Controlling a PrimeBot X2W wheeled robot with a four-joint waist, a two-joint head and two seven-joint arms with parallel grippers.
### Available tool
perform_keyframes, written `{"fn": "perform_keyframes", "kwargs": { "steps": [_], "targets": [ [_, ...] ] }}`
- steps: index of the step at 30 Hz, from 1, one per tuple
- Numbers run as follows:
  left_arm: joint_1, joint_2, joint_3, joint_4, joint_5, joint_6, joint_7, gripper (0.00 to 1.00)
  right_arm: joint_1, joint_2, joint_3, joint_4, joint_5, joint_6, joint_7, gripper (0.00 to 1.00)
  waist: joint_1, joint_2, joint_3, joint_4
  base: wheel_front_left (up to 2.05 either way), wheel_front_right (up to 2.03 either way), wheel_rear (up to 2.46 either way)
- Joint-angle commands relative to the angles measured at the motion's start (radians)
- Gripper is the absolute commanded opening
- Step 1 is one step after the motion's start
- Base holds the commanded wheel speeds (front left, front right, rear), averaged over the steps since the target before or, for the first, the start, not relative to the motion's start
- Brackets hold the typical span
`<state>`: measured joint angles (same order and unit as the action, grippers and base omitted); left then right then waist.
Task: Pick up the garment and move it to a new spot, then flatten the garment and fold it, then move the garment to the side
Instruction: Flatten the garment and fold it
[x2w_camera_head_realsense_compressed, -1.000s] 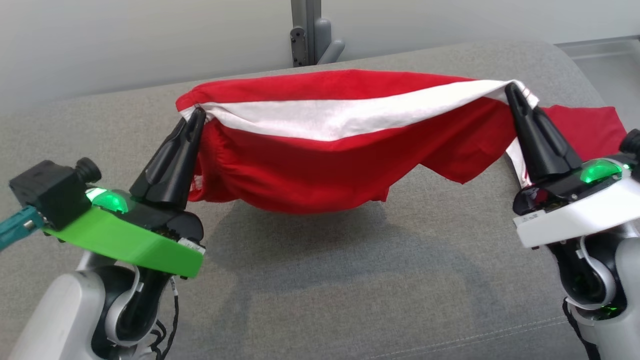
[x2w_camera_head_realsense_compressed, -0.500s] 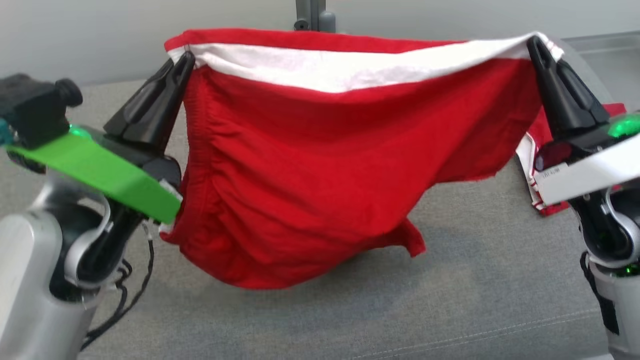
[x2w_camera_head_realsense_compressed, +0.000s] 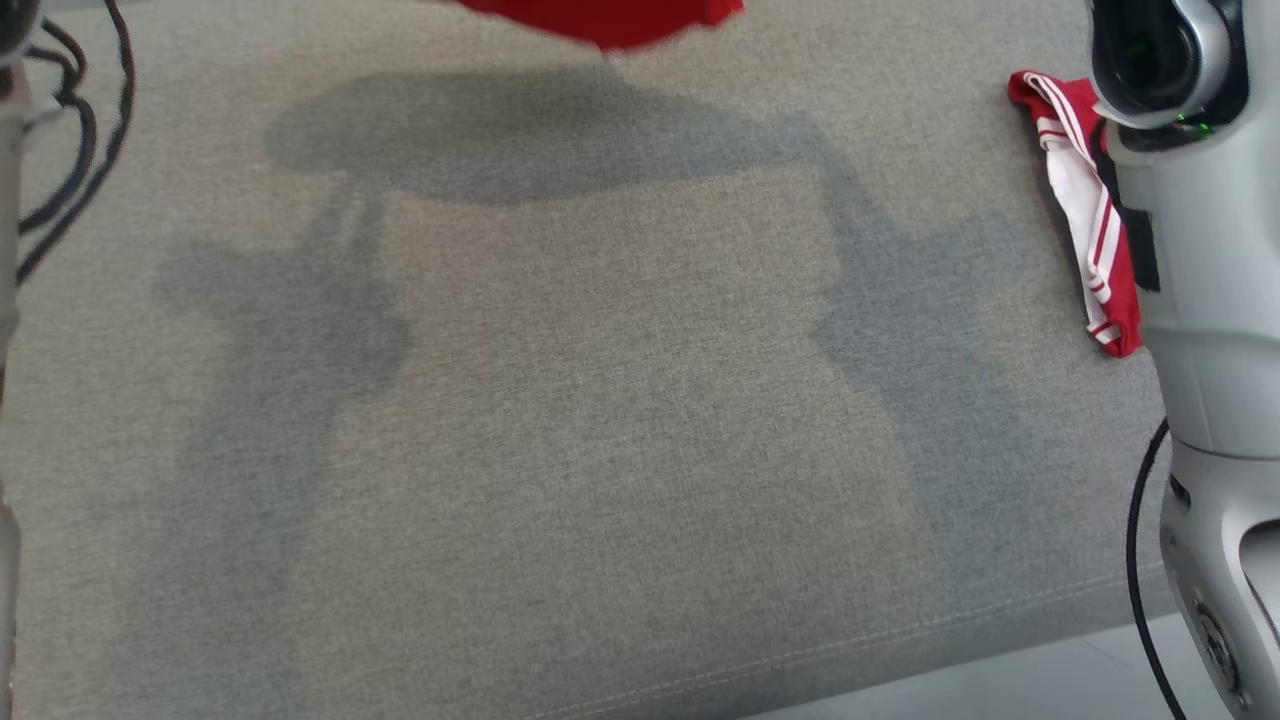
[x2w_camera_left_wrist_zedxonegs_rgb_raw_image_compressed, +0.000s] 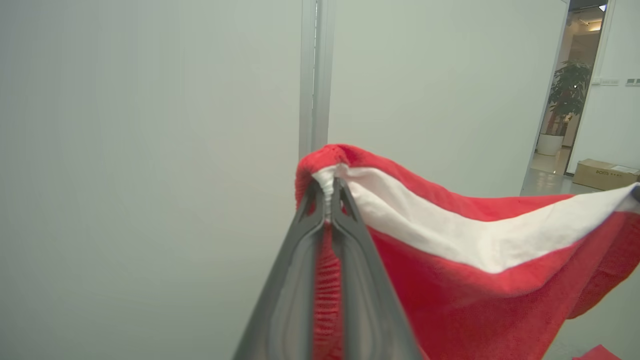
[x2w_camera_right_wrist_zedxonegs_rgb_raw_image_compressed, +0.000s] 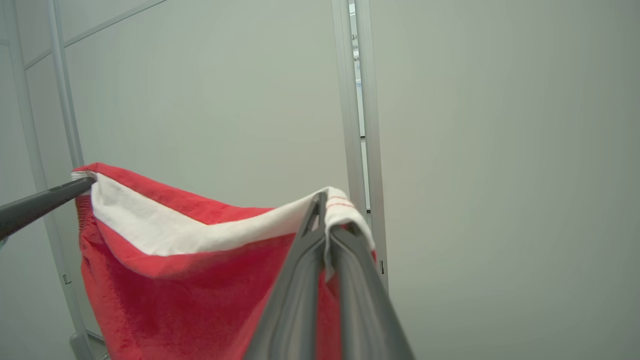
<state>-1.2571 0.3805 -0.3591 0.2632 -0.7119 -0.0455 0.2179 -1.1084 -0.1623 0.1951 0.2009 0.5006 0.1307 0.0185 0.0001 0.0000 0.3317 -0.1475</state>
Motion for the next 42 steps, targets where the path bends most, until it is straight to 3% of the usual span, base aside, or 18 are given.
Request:
{"fn": "perform_keyframes", "kwargs": {
  "steps": [1, 5, 12, 17, 26, 34, 42],
  "targets": [
    [-0.043, -0.001, 0.001, 0.04, 0.022, -0.013, -0.031, 0.0, -0.031, 0.014, 0.017, 0.031, -0.003, 0.0, -0.025, 0.0, -0.0001, 0.0, 0.099, -0.067, 0.0, 0.0, 0.0],
    [-0.086, 0.004, -0.005, 0.148, 0.045, -0.049, -0.129, 0.0, -0.056, 0.045, 0.087, 0.095, 0.032, 0.0, -0.083, 0.0, -0.0001, 0.0, 0.168, -0.083, 0.0, 0.0, 0.0],
    [0.081, 0.052, -0.015, 0.241, -0.038, -0.084, -0.265, 0.0, 0.059, 0.012, 0.239, 0.151, 0.093, 0.0, -0.164, 0.0, -0.0001, 0.0, 0.229, -0.074, 0.0, 0.0, 0.0],
    [0.268, 0.112, -0.031, 0.139, -0.153, -0.086, -0.372, 0.0, 0.158, -0.041, 0.297, 0.152, 0.128, 0.0, -0.222, 0.0, -0.0001, 0.0, 0.219, -0.046, 0.0, 0.0, 0.0],
    [0.56, 0.184, -0.036, -0.059, -0.224, -0.086, -0.46, 0.0, 0.326, -0.121, 0.283, 0.081, 0.106, 0.0, -0.269, 0.0, -0.0001, 0.0, 0.174, 0.024, 0.0, 0.0, 0.0],
    [0.784, 0.123, -0.001, -0.166, -0.154, -0.053, -0.484, 0.0, 0.539, -0.122, 0.164, -0.032, 0.035, -0.001, -0.283, 0.0, -0.0001, 0.0, 0.123, 0.064, 0.0, 0.0, 0.0],
    [1.002, -0.029, 0.084, -0.254, -0.047, -0.063, -0.484, 0.0, 0.776, -0.094, 0.05, -0.137, -0.002, -0.001, -0.283, 0.0, -0.0001, 0.0, 0.033, 0.076, 0.0, 0.0, 0.0]
  ]
}}
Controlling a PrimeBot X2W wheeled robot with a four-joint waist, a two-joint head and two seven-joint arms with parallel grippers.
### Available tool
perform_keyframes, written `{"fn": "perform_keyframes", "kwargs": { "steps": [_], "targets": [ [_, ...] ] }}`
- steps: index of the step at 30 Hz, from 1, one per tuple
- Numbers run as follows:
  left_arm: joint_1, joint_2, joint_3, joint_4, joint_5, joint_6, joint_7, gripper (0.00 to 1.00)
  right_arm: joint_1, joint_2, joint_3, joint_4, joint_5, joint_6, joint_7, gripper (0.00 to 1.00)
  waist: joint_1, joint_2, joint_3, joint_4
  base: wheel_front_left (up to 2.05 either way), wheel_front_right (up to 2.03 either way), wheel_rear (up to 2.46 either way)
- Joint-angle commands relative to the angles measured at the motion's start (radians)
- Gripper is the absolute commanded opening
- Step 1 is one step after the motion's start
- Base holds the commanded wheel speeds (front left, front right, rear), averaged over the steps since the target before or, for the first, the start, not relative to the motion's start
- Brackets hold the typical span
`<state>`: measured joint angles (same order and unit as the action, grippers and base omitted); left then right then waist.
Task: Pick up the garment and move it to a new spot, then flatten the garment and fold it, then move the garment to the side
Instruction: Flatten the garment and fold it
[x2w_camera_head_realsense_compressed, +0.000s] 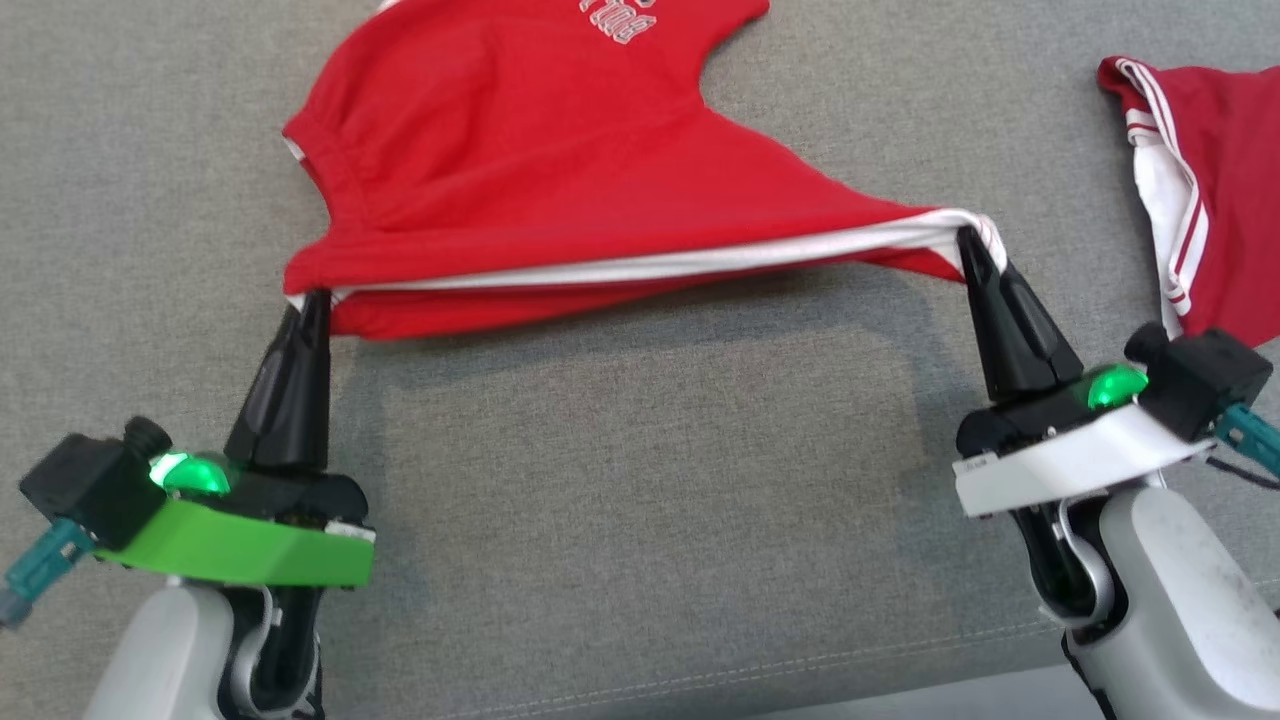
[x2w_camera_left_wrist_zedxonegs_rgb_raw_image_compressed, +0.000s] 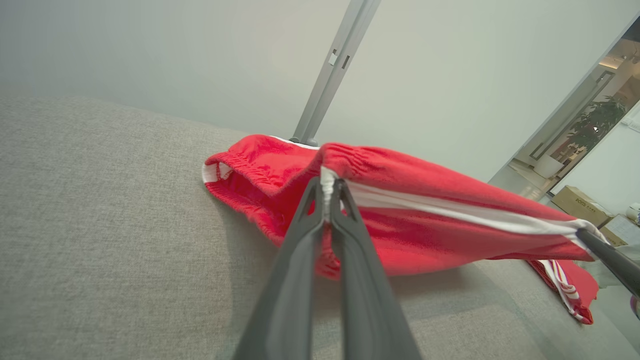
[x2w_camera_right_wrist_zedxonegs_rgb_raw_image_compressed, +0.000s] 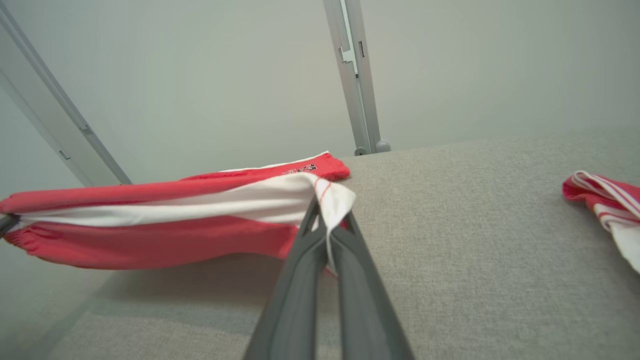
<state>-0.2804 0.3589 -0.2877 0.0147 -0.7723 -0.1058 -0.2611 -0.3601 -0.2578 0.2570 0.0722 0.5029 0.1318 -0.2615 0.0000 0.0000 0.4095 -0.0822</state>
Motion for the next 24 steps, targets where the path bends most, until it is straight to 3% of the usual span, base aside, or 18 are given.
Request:
{"fn": "perform_keyframes", "kwargs": {
  "steps": [1, 10, 17, 24],
  "targets": [
    [0.053, -0.024, 0.017, -0.016, 0.022, -0.006, -0.005, 0.0, 0.057, 0.006, -0.019, -0.021, -0.005, -0.002, -0.003, 0.0, 0.0, 0.0, -0.058, 0.01, 0.0, 0.0, 0.0],
    [0.308, -0.136, 0.066, -0.123, 0.102, -0.02, -0.005, 0.0, 0.329, 0.028, -0.071, -0.192, -0.026, -0.002, 0.06, 0.0, 0.0, 0.0, -0.199, 0.011, 0.0, 0.0, 0.0],
    [0.431, -0.161, 0.085, -0.192, 0.121, -0.024, -0.005, 0.0, 0.463, 0.041, -0.101, -0.333, -0.058, -0.002, 0.135, 0.0, 0.0, 0.0, -0.226, 0.014, 0.0, 0.0, 0.0],
    [0.473, -0.171, 0.081, -0.221, 0.102, -0.024, -0.005, 0.0, 0.499, 0.054, -0.115, -0.415, -0.06, -0.002, 0.189, 0.0, 0.0, 0.0, -0.228, 0.018, 0.0, 0.0, 0.0]
  ]
}}
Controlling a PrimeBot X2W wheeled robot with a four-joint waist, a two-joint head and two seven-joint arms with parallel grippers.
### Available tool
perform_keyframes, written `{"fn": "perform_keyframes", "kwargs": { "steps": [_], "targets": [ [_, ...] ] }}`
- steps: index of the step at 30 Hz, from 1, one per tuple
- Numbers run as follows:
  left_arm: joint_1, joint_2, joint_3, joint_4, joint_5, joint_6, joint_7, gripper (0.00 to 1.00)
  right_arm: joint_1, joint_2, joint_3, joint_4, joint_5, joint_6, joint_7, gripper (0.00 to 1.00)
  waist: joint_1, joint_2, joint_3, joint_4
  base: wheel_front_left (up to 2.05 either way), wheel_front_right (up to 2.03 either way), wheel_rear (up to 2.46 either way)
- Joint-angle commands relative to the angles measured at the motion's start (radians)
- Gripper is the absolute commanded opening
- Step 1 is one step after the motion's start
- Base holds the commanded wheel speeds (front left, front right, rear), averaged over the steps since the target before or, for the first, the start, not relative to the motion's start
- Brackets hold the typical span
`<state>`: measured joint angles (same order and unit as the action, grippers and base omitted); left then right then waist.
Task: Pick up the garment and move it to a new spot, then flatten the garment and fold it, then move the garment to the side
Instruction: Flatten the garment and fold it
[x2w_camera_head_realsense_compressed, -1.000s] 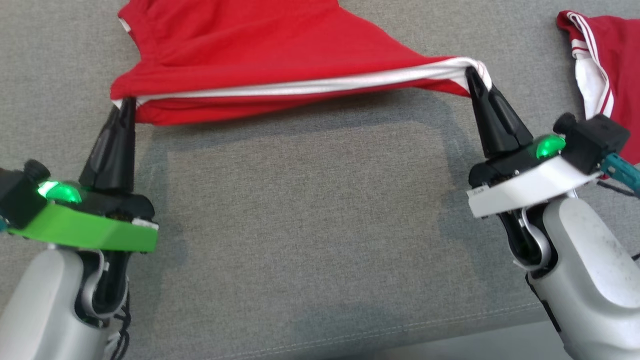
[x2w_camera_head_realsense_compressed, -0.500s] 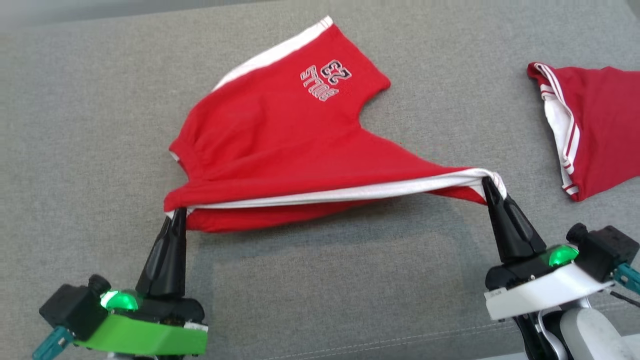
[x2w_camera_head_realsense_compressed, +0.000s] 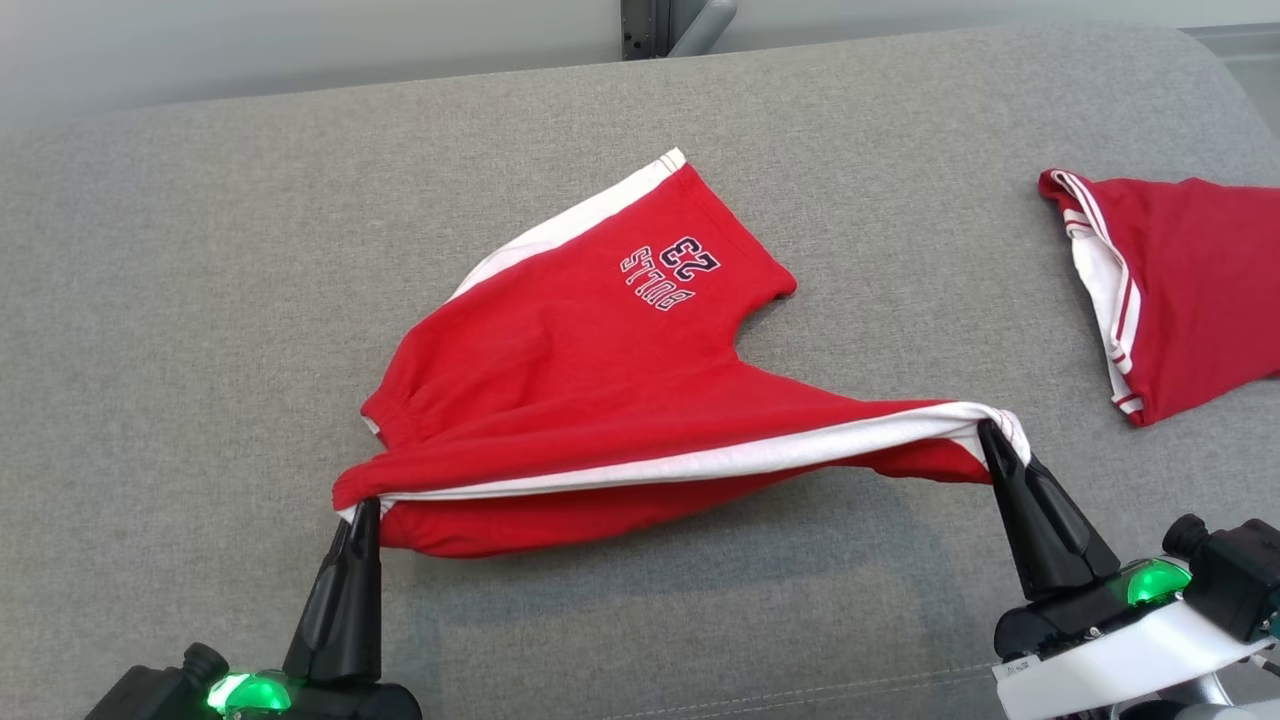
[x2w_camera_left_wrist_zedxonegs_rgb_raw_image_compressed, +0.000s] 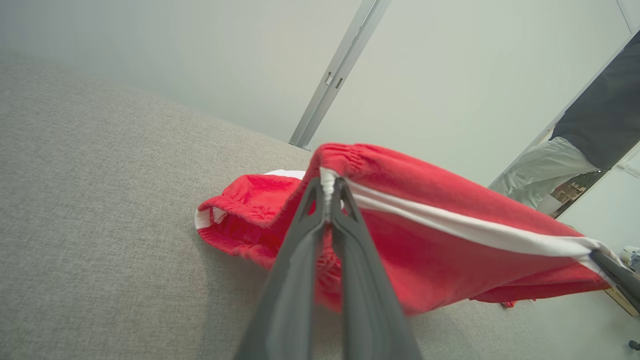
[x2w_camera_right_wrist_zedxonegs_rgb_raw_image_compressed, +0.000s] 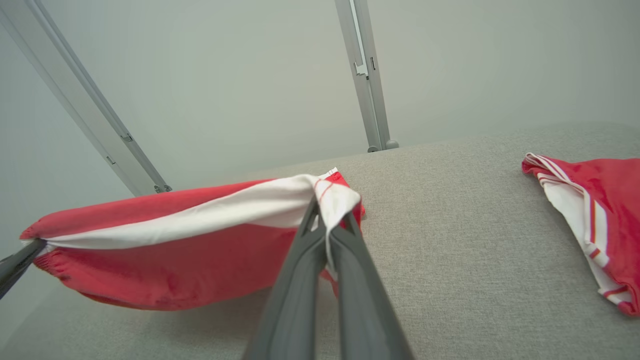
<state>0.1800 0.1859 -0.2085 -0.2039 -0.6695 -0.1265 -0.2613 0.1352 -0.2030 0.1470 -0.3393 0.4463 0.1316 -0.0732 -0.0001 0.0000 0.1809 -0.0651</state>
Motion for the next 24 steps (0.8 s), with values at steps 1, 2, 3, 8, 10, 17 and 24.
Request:
{"fn": "perform_keyframes", "kwargs": {
  "steps": [1, 2, 3, 8, 10, 17, 24],
  "targets": [
    [0.009, 0.0, -0.002, 0.003, -0.001, -0.004, -0.005, 0.0, -0.003, -0.004, -0.007, -0.003, -0.008, -0.002, 0.007, 0.0, 0.0001, 0.0, 0.002, 0.003, 0.0, 0.0, 0.0],
    [0.002, -0.002, -0.007, 0.009, -0.001, -0.003, -0.004, 0.0, -0.012, -0.003, -0.009, 0.002, -0.01, -0.002, 0.009, 0.0, 0.0001, 0.0, 0.004, 0.007, 0.0, 0.0, 0.0],
    [-0.007, -0.005, -0.014, 0.018, -0.004, -0.004, -0.003, 0.0, -0.023, 0.002, -0.008, 0.008, 0.002, -0.002, 0.013, 0.0, 0.0001, 0.0, 0.005, 0.011, 0.0, 0.0, 0.0],
    [-0.07, -0.022, -0.036, 0.072, -0.017, -0.004, -0.001, 0.0, -0.11, -0.006, -0.007, 0.08, 0.031, -0.002, 0.017, 0.0, 0.0001, 0.0, 0.025, 0.035, 0.0, 0.0, 0.0],
    [-0.105, -0.032, -0.044, 0.099, -0.016, -0.004, 0.001, 0.0, -0.163, -0.008, -0.005, 0.124, 0.054, -0.002, 0.009, 0.0, 0.0001, 0.0, 0.039, 0.051, 0.0, 0.0, 0.0],
    [-0.266, -0.078, -0.071, 0.225, -0.018, 0.003, 0.008, 0.0, -0.363, -0.068, 0.009, 0.293, 0.071, -0.002, 0.033, 0.0, 0.0001, 0.0, 0.097, 0.124, 0.0, 0.0, 0.0],
    [-0.439, -0.112, -0.085, 0.384, -0.034, 0.041, 0.03, 0.0, -0.58, -0.138, 0.058, 0.446, 0.093, -0.002, 0.085, 0.0, 0.0001, 0.0, 0.165, 0.178, 0.0, 0.0, 0.0]
  ]
}}
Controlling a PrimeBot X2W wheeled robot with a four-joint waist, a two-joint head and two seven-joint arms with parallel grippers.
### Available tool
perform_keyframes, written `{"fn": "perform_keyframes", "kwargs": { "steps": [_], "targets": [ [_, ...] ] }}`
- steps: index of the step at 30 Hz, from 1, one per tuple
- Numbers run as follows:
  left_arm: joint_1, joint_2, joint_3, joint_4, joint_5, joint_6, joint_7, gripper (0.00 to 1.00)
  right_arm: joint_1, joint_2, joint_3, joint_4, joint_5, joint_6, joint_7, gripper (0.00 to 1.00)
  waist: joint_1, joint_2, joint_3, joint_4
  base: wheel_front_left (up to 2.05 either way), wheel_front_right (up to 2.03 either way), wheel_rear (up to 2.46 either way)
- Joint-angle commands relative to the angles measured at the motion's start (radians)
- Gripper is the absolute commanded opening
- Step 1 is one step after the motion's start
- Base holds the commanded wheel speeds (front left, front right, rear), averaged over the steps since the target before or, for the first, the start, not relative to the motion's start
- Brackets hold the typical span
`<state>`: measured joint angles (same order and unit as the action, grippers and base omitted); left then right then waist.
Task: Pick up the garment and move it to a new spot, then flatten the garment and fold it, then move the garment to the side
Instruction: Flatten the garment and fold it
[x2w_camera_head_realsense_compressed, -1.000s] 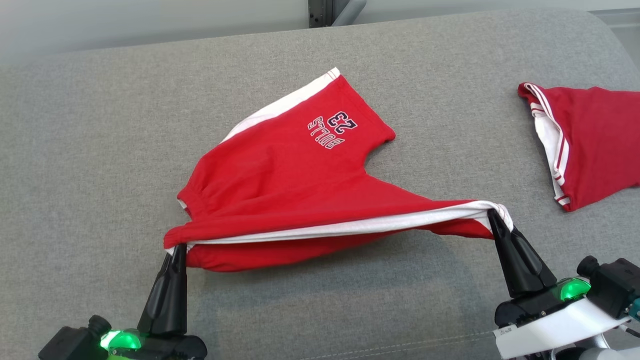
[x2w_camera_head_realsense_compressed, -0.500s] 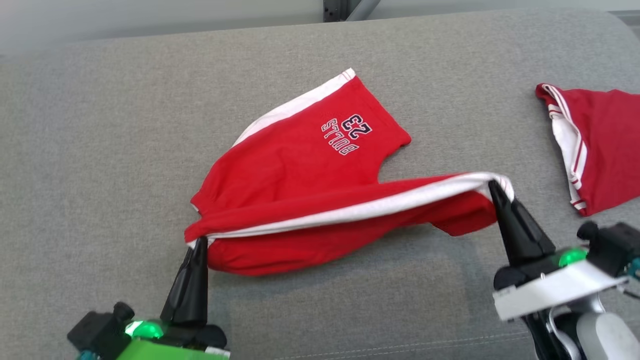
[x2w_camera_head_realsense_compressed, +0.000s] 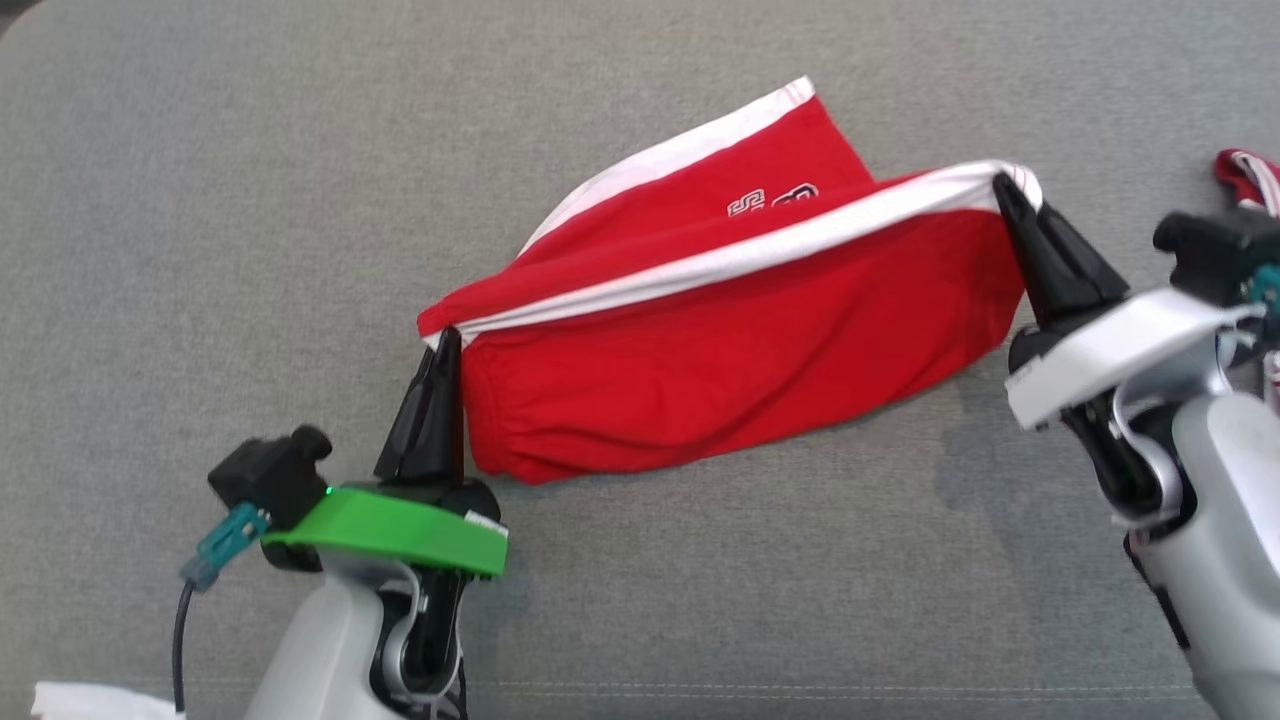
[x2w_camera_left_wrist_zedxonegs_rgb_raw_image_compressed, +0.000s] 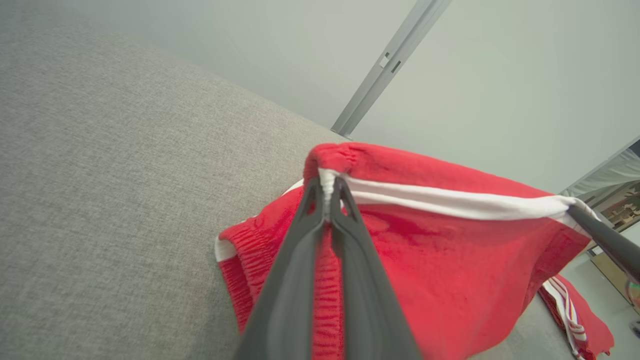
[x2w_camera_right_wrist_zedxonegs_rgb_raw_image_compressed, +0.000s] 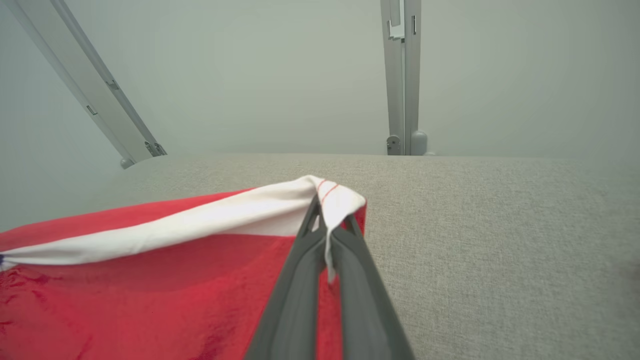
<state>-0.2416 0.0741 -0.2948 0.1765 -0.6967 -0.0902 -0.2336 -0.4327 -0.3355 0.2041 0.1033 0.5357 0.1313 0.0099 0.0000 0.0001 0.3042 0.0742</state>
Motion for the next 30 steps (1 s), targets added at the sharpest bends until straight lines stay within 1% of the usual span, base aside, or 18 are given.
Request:
{"fn": "perform_keyframes", "kwargs": {
  "steps": [1, 7, 13, 15, 20, 28, 29, 30],
  "targets": [
    [-0.04, -0.004, -0.001, 0.026, -0.01, 0.007, 0.004, 0.0, -0.044, -0.013, 0.016, 0.026, 0.007, -0.001, 0.011, 0.0, 0.0, -0.0001, 0.05, 0.046, 0.0, 0.0, 0.0],
    [-0.179, -0.017, -0.018, 0.15, -0.043, 0.032, 0.013, 0.0, -0.236, -0.068, 0.102, 0.158, 0.036, -0.001, 0.063, 0.0, 0.0, -0.0001, 0.099, 0.091, 0.0, 0.0, 0.0],
    [-0.3, -0.022, -0.059, 0.258, -0.091, 0.059, 0.014, 0.0, -0.402, -0.097, 0.211, 0.301, 0.062, -0.001, 0.115, 0.0, 0.0, -0.0001, 0.138, 0.127, 0.0, 0.0, 0.0],
    [-0.315, -0.022, -0.067, 0.274, -0.1, 0.064, 0.012, 0.0, -0.423, -0.098, 0.23, 0.323, 0.066, -0.001, 0.119, 0.0, 0.0, -0.0001, 0.142, 0.13, 0.0, 0.0, 0.0],
    [-0.379, -0.023, -0.109, 0.333, -0.15, 0.083, -0.004, 0.0, -0.519, -0.102, 0.3, 0.434, 0.087, -0.001, 0.119, 0.0, 0.0, -0.0001, 0.165, 0.138, 0.0, 0.0, 0.0],
    [-0.449, -0.022, -0.163, 0.399, -0.196, 0.11, -0.021, 0.0, -0.631, -0.089, 0.37, 0.59, 0.103, -0.001, 0.066, 0.0, 0.0, -0.0001, 0.187, 0.138, 0.0, 0.0, 0.0],
    [-0.453, -0.022, -0.169, 0.403, -0.204, 0.11, -0.023, 0.0, -0.641, -0.085, 0.376, 0.609, 0.107, -0.001, 0.055, 0.07, 0.0, -0.0001, 0.188, 0.138, 0.0, 0.0, 0.0],
    [-0.456, -0.022, -0.177, 0.407, -0.208, 0.115, -0.024, 0.0, -0.649, -0.08, 0.382, 0.625, 0.11, -0.001, 0.045, 0.2, 0.0, -0.0001, 0.189, 0.138, 0.0, 0.0, 0.0]
  ]
}}
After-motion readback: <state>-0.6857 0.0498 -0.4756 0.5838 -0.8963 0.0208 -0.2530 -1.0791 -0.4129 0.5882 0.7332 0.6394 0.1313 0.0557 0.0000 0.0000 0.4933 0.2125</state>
